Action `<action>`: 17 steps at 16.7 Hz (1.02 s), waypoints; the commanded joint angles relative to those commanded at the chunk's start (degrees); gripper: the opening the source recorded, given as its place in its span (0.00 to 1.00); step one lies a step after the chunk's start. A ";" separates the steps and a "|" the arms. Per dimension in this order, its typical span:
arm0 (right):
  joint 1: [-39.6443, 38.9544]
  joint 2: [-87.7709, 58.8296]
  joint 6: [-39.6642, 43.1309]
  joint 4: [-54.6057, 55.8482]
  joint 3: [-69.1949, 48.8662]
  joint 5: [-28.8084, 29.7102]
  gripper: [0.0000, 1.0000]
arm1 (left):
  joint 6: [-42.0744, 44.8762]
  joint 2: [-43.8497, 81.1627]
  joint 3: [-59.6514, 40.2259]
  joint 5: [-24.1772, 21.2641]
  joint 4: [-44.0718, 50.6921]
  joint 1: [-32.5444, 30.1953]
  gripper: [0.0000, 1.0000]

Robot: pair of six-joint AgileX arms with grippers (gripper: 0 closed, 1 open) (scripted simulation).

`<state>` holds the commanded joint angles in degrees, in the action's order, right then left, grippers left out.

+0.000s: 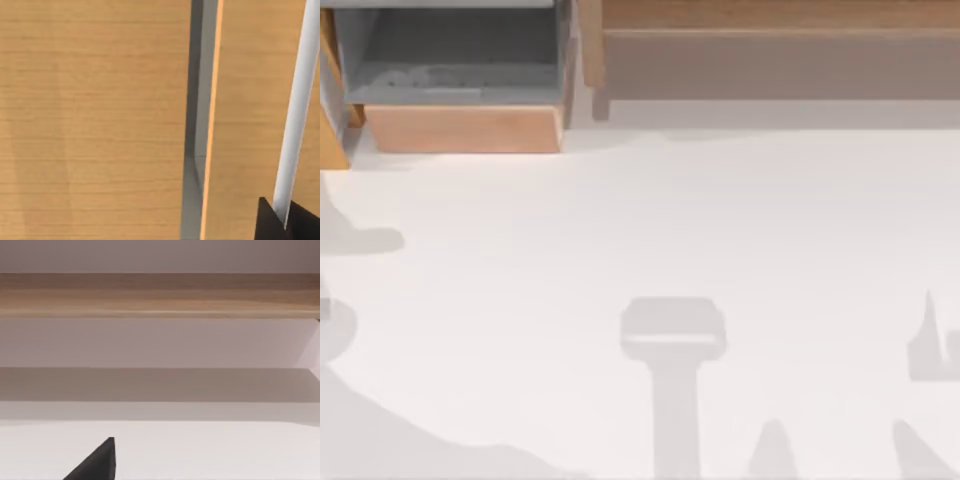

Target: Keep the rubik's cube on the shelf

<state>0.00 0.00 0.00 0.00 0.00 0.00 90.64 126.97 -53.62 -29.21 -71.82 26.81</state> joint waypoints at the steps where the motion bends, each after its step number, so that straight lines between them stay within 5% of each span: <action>1: 0.00 0.00 0.00 0.00 0.00 0.00 1.00 | 0.00 0.00 0.00 0.00 0.00 0.00 0.00; 17: 0.00 0.00 0.00 0.00 0.00 0.00 1.00 | 0.34 -5.49 13.57 -5.05 -7.38 5.28 0.00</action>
<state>0.00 0.00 0.00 0.00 0.00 0.00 90.98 121.48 -40.05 -34.27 -79.21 32.08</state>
